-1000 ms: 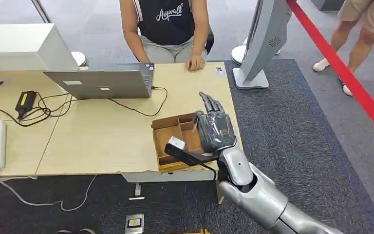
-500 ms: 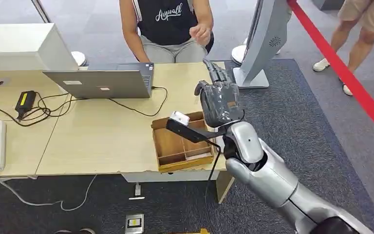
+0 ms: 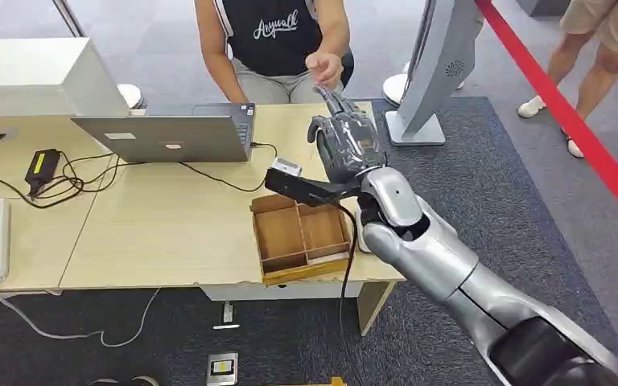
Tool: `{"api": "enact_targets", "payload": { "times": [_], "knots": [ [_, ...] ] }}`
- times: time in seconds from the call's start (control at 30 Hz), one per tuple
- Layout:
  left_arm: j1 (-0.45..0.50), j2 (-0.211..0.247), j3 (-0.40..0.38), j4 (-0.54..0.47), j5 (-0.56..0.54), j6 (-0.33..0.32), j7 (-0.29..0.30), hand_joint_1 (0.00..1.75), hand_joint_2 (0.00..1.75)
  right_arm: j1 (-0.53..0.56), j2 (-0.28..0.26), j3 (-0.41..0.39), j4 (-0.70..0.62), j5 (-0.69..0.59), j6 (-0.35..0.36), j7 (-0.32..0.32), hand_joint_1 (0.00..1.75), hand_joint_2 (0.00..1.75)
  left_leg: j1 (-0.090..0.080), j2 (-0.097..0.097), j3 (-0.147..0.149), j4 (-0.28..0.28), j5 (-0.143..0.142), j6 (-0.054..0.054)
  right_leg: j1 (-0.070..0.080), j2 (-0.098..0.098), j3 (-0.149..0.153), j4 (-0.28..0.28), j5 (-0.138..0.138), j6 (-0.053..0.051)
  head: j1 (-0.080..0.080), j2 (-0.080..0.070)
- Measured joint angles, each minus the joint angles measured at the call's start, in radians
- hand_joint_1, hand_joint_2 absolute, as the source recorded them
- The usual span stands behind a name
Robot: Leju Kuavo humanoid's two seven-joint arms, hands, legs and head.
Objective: Pass the card to the sensor for recognition and then transmit it.
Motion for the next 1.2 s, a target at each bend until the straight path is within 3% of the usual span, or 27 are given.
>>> {"api": "enact_targets", "payload": {
  "times": [0.13,0.27,0.6,0.87,1.2],
  "knots": [
    [-0.001,0.002,0.0,-0.002,-0.011,-0.002,0.006,0.0,0.0,-0.113,0.045,0.024,0.129,-0.012,-0.002,-0.05,1.75,1.75,0.0,0.0,-0.001,0.0,0.0,0.0,0.0,0.0,-0.001,0.001,0.0,0.0,0.0,0.0],
    [-0.001,0.004,0.0,-0.006,-0.007,-0.002,0.008,0.0,0.0,-0.245,0.118,0.058,0.282,-0.012,-0.013,-0.059,1.75,1.75,0.001,0.0,-0.001,0.0,0.001,0.0,0.001,0.0,-0.001,0.001,0.0,0.0,0.0,0.0],
    [0.0,0.008,0.0,-0.007,0.008,-0.002,0.007,0.0,0.0,-0.389,0.28,0.117,0.567,-0.026,-0.041,0.007,1.75,1.75,0.001,0.0,-0.001,0.0,0.001,0.0,0.001,0.0,-0.001,0.0,0.0,0.0,0.0,0.0],
    [0.001,0.016,0.0,-0.007,0.013,-0.006,0.007,0.0,0.0,-0.398,0.331,0.143,0.676,-0.036,-0.04,-0.002,1.75,1.75,0.001,0.0,0.0,0.0,0.001,0.0,0.001,0.0,-0.001,0.0,0.0,0.0,0.0,0.0],
    [0.002,0.018,0.0,-0.007,0.023,-0.006,0.007,0.0,0.0,-0.399,0.353,0.168,0.746,-0.044,-0.022,0.012,1.75,1.75,0.001,0.0,0.0,0.0,0.001,0.0,0.001,0.0,-0.001,0.0,0.0,0.0,0.0,0.0]
  ]
}}
